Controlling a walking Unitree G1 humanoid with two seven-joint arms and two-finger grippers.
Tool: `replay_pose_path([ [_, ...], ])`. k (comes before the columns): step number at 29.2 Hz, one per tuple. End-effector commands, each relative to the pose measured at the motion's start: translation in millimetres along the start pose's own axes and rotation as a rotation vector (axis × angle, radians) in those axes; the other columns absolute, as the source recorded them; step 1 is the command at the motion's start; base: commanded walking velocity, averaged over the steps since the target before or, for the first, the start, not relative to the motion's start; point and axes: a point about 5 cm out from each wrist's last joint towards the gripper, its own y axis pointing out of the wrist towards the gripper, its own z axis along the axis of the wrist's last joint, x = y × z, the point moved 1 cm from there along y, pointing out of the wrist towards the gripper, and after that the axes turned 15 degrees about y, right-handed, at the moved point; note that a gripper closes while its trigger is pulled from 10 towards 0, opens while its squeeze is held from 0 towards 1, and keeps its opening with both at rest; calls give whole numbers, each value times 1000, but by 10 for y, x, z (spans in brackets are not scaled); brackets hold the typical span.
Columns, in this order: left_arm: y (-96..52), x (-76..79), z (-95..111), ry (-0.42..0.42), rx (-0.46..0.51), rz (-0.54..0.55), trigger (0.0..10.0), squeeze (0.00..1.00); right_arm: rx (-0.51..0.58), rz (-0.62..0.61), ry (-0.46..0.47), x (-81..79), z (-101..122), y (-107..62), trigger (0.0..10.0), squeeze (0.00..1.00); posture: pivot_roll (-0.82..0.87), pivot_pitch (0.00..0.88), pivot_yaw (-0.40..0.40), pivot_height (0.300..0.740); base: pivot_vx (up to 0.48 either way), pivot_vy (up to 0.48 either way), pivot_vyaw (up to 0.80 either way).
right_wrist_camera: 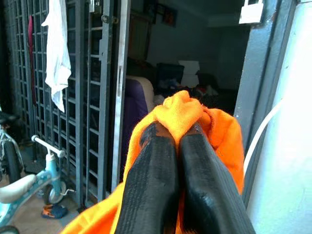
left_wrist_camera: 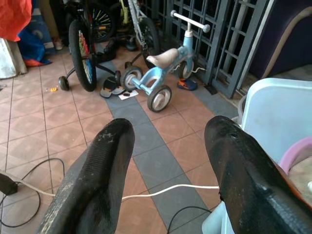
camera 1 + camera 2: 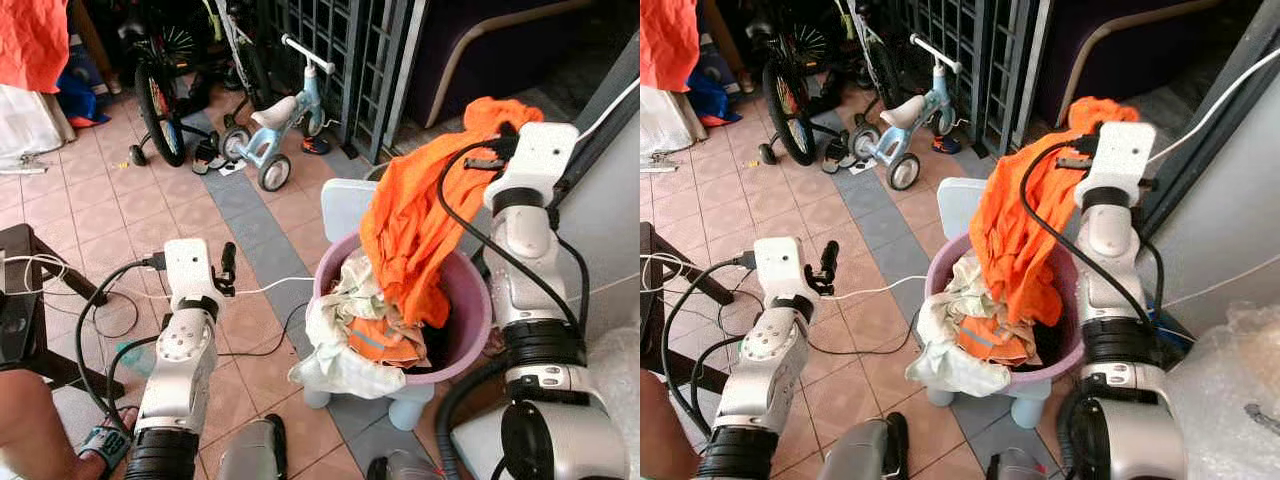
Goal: Clothes washing
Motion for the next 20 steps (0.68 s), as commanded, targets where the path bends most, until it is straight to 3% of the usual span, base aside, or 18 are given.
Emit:
replay_pose_path([
  [1, 13, 7, -2, 13, 2, -4, 10000, 0, -19, 9, 0, -30, -11, -19, 9608, 0, -18, 37, 44, 740, 0, 0, 0],
  [2, 16, 1, -3, 13, 1, -1, 10000, 0, -35, 18, -5, -55, -42, -41, 10000, 0, -17, 38, 42, 740, 0, 0, -644],
  [11, -26, 21, -56, 3, -16, 5, 10000, 0, -96, 61, 8, -203, -191, -186, 10000, 0, -16, 47, 38, 740, 0, 0, -798],
  [20, 19, 5, -51, 7, -20, 6, 10000, 0, -80, 60, -2, -163, -150, -178, 10000, 0, -26, 52, 40, 740, 0, 0, -751],
])
